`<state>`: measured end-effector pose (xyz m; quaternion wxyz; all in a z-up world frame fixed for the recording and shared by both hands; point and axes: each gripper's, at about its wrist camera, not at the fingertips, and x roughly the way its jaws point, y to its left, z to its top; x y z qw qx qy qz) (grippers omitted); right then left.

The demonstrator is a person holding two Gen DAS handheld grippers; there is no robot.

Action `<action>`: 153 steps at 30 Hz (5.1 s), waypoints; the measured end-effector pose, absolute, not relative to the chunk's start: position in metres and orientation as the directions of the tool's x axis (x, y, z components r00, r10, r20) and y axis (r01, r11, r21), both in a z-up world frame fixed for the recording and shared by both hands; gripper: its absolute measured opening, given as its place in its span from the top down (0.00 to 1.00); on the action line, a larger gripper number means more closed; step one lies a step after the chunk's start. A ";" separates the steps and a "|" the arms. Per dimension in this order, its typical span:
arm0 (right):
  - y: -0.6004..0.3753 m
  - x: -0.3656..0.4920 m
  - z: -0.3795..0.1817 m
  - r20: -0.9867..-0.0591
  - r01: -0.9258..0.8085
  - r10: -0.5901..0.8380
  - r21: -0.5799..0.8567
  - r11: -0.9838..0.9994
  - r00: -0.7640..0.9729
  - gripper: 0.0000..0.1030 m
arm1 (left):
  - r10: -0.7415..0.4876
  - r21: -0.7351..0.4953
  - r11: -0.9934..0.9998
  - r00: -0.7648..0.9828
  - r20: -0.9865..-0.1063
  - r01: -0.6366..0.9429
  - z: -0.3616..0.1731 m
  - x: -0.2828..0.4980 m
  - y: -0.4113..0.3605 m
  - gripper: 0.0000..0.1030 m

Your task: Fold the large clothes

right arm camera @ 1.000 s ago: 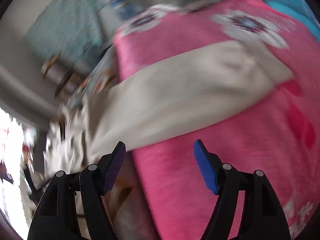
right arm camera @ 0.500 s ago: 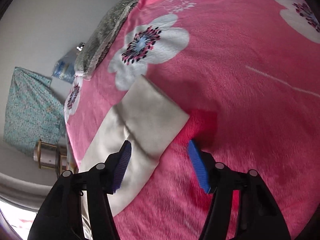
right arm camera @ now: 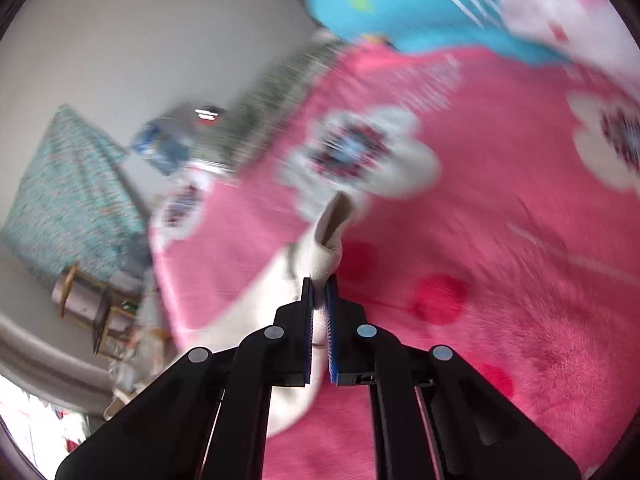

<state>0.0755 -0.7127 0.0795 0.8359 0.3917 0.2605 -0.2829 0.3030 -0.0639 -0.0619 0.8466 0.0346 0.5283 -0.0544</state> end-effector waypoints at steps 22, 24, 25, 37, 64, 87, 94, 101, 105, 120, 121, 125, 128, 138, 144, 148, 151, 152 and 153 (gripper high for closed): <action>-0.319 0.284 0.124 -0.568 -0.013 0.349 0.511 0.859 0.745 0.94 | -0.087 -0.009 0.983 0.427 -0.900 0.182 -0.062 0.301 -0.060 0.07; -0.299 0.296 0.082 -0.632 0.011 0.371 0.515 0.857 0.681 0.94 | -0.092 -0.009 0.982 0.430 -0.898 0.191 -0.062 0.300 -0.060 0.07; -0.289 0.295 0.067 -0.650 0.018 0.378 0.517 0.856 0.659 0.94 | -0.093 -0.009 0.981 0.431 -0.898 0.194 -0.062 0.300 -0.060 0.07; -0.253 0.288 0.013 -0.751 -0.039 0.449 0.494 0.869 0.484 0.91 | -0.098 -0.011 0.980 0.431 -0.897 0.200 -0.061 0.300 -0.059 0.07; -0.285 0.226 -0.013 -0.826 -0.020 0.313 0.345 0.938 0.468 0.56 | -0.240 -0.074 0.950 0.555 -0.797 0.304 -0.005 0.276 -0.059 0.07; -0.321 0.163 -0.043 -0.811 0.007 0.327 0.378 0.926 0.485 0.47 | -0.437 -0.385 0.898 0.319 -0.841 0.214 -0.054 0.313 -0.114 0.55; -0.323 0.159 -0.039 -0.819 0.027 0.264 0.322 0.946 0.509 0.47 | -0.478 -0.444 0.878 0.329 -0.814 0.176 -0.050 0.315 -0.106 0.82; -0.325 0.159 -0.044 -0.825 0.036 0.234 0.293 0.955 0.514 0.47 | -0.527 -0.518 0.849 0.258 -0.810 0.107 -0.061 0.322 -0.102 0.76; -0.321 0.158 -0.044 -0.829 0.041 0.203 0.262 0.964 0.520 0.47 | -0.484 -0.469 0.875 0.262 -0.835 0.120 -0.058 0.322 -0.110 0.94; -0.306 0.162 -0.041 -0.859 0.059 0.122 0.174 0.983 0.497 0.47 | -0.516 -0.538 0.842 0.363 -0.775 0.049 -0.024 0.336 -0.015 0.93; -0.305 0.164 -0.041 -0.864 0.060 0.117 0.168 0.984 0.491 0.47 | -0.519 -0.546 0.838 0.350 -0.780 0.026 -0.032 0.335 -0.008 0.93; -0.305 0.168 -0.040 -0.871 0.072 0.109 0.163 0.984 0.479 0.47 | -0.552 -0.583 0.812 0.327 -0.767 0.005 -0.046 0.328 0.003 0.71; -0.305 0.171 -0.039 -0.873 0.087 0.105 0.165 0.982 0.477 0.47 | -0.548 -0.571 0.821 0.303 -0.780 0.017 -0.050 0.323 -0.001 0.66; -0.302 0.169 -0.042 -0.870 0.108 0.072 0.143 0.984 0.488 0.47 | -0.434 -0.431 0.897 0.379 -0.817 0.098 -0.040 0.315 -0.019 0.94; -0.299 0.167 -0.042 -0.874 0.106 0.053 0.119 0.987 0.483 0.47 | -0.413 -0.409 0.900 0.590 -0.694 0.149 0.053 0.305 0.022 0.94; -0.296 0.165 -0.042 -0.873 0.106 0.039 0.104 0.989 0.486 0.47 | -0.358 -0.371 0.922 0.597 -0.718 0.107 0.062 0.315 0.061 0.94; -0.294 0.165 -0.042 -0.873 0.107 0.034 0.098 0.990 0.487 0.47 | -0.327 -0.352 0.935 0.509 -0.796 0.049 0.025 0.326 0.077 0.94; -0.294 0.165 -0.042 -0.874 0.106 0.034 0.098 0.990 0.485 0.47 | -0.318 -0.347 0.937 0.484 -0.815 0.032 0.012 0.326 0.081 0.94; -0.294 0.166 -0.041 -0.878 0.102 0.038 0.099 0.990 0.478 0.47 | -0.312 -0.342 0.939 0.472 -0.824 0.023 0.003 0.324 0.085 0.94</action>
